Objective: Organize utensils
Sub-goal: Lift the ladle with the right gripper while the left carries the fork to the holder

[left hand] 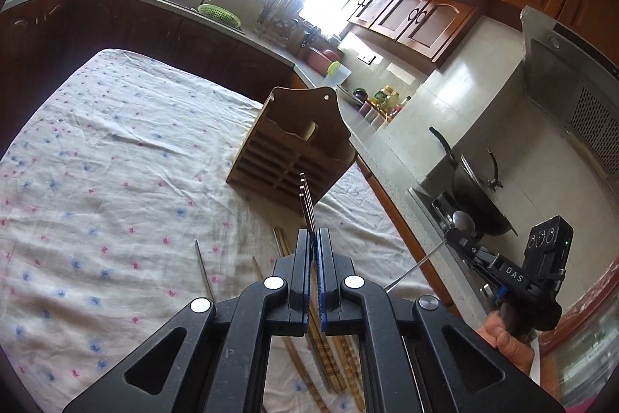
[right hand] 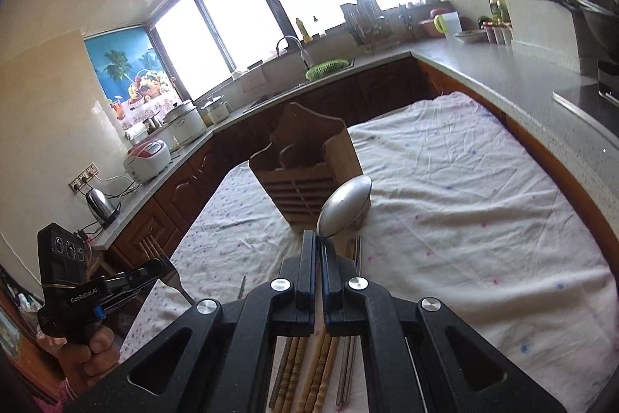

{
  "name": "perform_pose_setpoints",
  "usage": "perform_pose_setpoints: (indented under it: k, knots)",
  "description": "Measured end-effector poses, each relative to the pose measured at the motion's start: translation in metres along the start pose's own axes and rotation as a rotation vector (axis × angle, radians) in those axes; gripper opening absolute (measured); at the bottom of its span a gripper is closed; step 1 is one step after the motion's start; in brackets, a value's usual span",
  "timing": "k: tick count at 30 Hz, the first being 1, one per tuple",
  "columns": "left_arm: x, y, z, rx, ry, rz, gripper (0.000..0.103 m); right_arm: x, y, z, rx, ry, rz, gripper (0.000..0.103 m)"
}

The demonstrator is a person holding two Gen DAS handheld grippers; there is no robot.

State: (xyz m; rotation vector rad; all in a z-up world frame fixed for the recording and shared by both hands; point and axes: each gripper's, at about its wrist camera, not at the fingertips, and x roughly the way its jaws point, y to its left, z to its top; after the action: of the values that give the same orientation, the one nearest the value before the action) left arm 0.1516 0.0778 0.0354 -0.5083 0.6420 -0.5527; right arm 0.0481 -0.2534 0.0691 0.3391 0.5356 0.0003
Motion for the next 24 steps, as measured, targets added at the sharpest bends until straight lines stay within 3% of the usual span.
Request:
perform_pose_setpoints:
  k: [6,12,17,24]
  knots:
    - [-0.001,-0.003,0.006,0.001,-0.013,-0.002,0.001,0.007,0.012,0.008,-0.053,-0.035,-0.026,0.002]
    - [0.009,-0.009,0.032,0.014,-0.028,-0.023,0.001,0.019,0.017,0.018,-0.068,-0.052,-0.036,0.002]
    - [0.02,-0.019,0.074,0.047,-0.077,-0.06,0.001,0.03,0.021,0.036,-0.09,-0.091,-0.052,0.002]
    - [0.049,-0.042,0.148,0.147,-0.177,-0.093,0.001,0.044,0.032,0.092,-0.133,-0.222,-0.079,0.002]
